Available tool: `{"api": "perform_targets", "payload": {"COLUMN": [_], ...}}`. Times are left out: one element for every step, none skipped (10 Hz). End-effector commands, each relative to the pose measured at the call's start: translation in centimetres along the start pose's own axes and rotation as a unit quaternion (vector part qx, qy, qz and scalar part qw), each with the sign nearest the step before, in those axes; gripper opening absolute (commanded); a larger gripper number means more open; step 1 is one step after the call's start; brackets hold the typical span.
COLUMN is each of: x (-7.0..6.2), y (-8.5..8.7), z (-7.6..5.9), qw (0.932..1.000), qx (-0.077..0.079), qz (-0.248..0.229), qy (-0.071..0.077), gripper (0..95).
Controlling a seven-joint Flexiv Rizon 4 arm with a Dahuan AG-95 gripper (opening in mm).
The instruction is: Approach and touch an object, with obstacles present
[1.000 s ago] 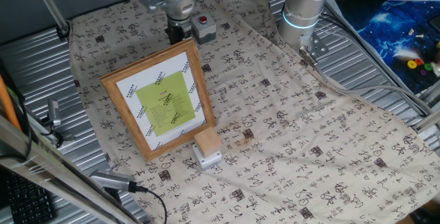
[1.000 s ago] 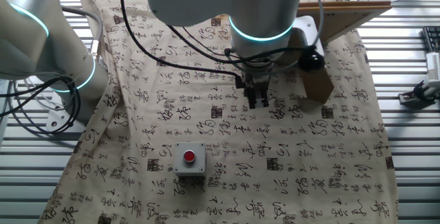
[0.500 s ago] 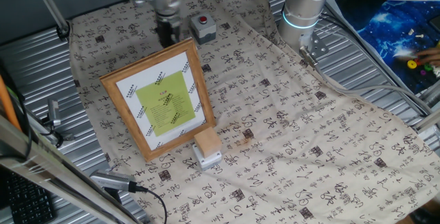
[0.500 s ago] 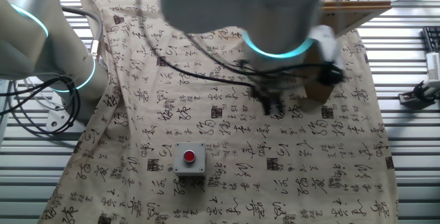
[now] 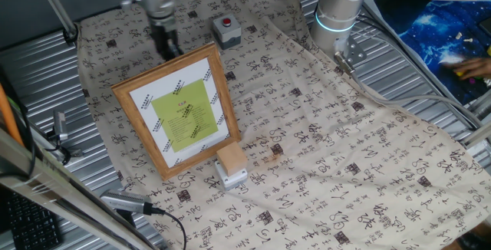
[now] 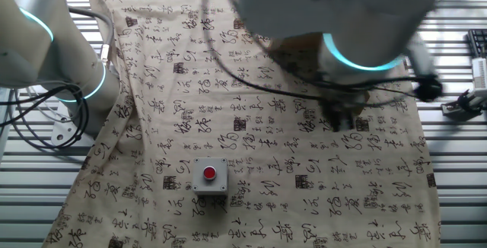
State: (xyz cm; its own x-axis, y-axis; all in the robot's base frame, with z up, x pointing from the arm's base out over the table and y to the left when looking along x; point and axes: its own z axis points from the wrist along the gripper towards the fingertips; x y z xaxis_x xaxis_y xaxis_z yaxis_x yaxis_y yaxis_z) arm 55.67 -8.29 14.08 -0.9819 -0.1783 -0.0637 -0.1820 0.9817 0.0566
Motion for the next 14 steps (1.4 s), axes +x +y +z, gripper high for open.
{"api": "perform_targets", "payload": {"x": [-1.4,-2.3,-3.2,-4.0,-4.8,-5.6,-6.0,-7.1,-7.9,-8.6,-9.7,-10.3,-11.1,-11.7], "y": [-0.1,-0.3,-0.4,-0.5,-0.6,-0.7,-0.7,-0.6,-0.5,-0.4,-0.1,0.0,0.2,0.3], "z": [0.0,0.1,0.4,0.7,1.1,1.6,1.7,1.9,1.9,2.0,2.2,2.3,2.5,2.6], "qw": [1.0000,1.0000,1.0000,0.9999,0.9999,0.9999,0.9999,0.9998,0.9998,0.9997,0.9997,0.9997,0.9997,0.9997], "qx": [-0.002,-0.003,-0.003,-0.002,-0.002,-0.002,-0.002,-0.002,-0.003,-0.003,-0.001,-0.001,-0.002,-0.001], "qz": [-0.002,-0.004,-0.006,-0.008,-0.010,-0.014,-0.015,-0.017,-0.018,-0.019,-0.021,-0.021,-0.021,-0.022], "qy": [0.000,0.002,0.004,0.006,0.007,0.007,0.008,0.009,0.011,0.012,0.013,0.014,0.014,0.015], "gripper": [0.0,0.0,0.0,0.0,0.0,0.0,0.0,0.0,0.0,0.0,0.0,0.0,0.0,0.0]}}
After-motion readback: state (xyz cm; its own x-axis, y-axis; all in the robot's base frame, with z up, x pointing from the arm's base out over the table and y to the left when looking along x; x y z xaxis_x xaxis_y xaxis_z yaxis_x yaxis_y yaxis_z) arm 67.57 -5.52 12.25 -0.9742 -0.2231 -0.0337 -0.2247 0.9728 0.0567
